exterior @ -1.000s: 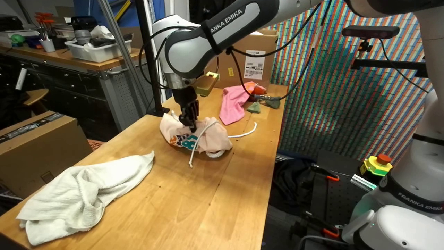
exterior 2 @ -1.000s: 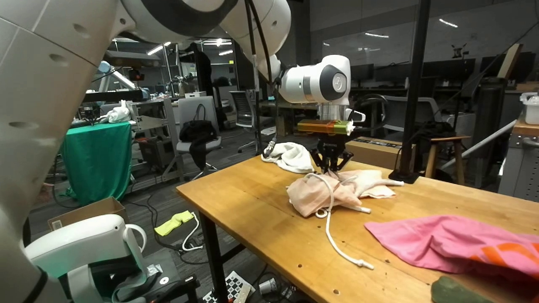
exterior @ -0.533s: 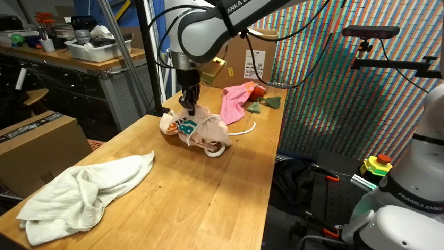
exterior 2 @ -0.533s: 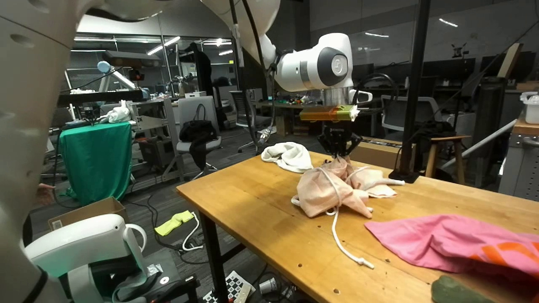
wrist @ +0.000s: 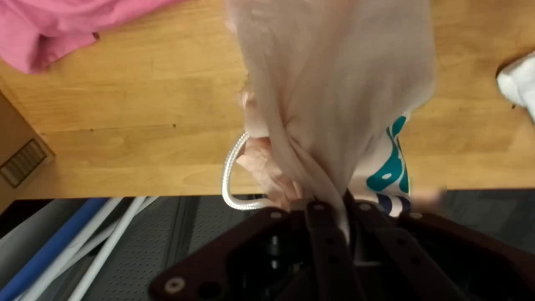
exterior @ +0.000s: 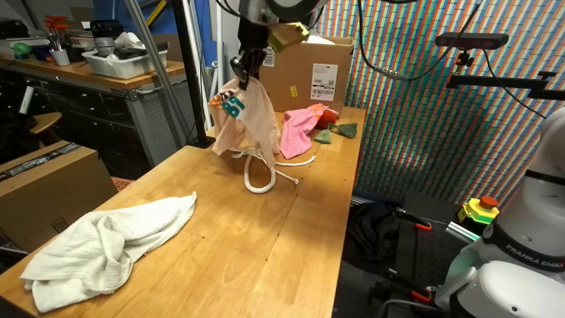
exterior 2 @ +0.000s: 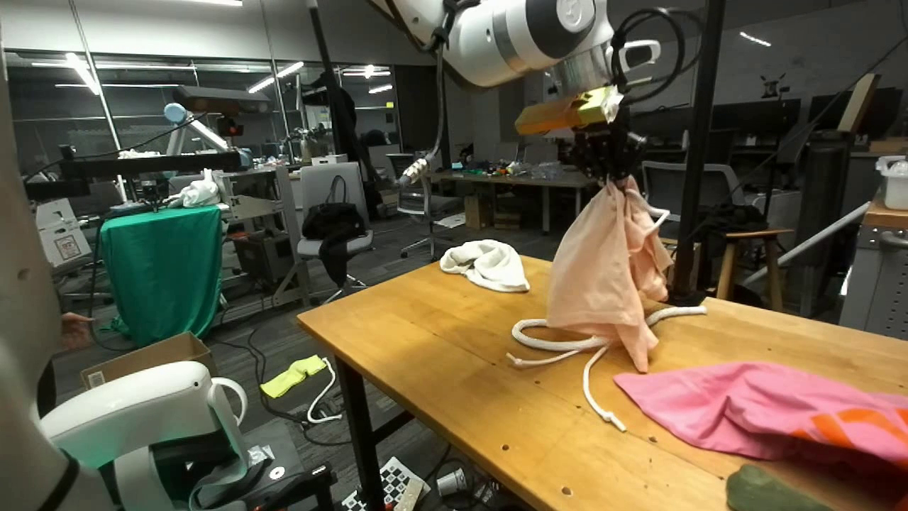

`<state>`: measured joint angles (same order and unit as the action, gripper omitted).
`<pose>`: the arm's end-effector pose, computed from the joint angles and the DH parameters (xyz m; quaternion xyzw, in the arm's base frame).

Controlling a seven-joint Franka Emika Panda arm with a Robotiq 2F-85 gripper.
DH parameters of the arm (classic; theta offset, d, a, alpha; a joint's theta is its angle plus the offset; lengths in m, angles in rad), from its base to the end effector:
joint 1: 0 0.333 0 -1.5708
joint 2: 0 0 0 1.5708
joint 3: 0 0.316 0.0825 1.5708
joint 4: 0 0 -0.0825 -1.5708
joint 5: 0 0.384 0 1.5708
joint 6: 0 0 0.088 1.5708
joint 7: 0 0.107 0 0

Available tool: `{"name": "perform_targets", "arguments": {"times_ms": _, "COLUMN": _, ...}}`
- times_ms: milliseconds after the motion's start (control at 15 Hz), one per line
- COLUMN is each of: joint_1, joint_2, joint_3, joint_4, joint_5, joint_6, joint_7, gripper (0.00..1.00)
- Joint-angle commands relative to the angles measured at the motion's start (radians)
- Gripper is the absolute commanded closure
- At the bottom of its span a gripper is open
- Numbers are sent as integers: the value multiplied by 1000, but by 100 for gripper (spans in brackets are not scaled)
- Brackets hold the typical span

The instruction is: Spread and clothes on the table

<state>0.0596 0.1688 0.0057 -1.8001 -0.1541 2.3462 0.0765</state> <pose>0.6405 0.0394 0.4909 0.9796 0.0370 0.1910 0.0502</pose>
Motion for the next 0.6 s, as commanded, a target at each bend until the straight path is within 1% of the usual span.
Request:
{"name": "perform_targets", "arguments": {"times_ms": 0, "joint_1": -17, "joint_2": -126, "joint_3": -24, "joint_4": -62, "joint_5": -25, "joint_6": 81, "joint_7": 93, "gripper": 95}}
{"name": "perform_targets", "arguments": {"times_ms": 200, "joint_1": -33, "joint_2": -176, "joint_3": -32, "joint_4": -54, "joint_5": -50, "joint_6": 95, "joint_7": 152, "gripper": 95}}
{"name": "perform_targets", "arguments": {"times_ms": 533, "joint_1": -51, "joint_2": -221, "joint_3": -24, "joint_4": -27, "joint_5": -107, "joint_6": 94, "joint_7": 253, "gripper": 95}}
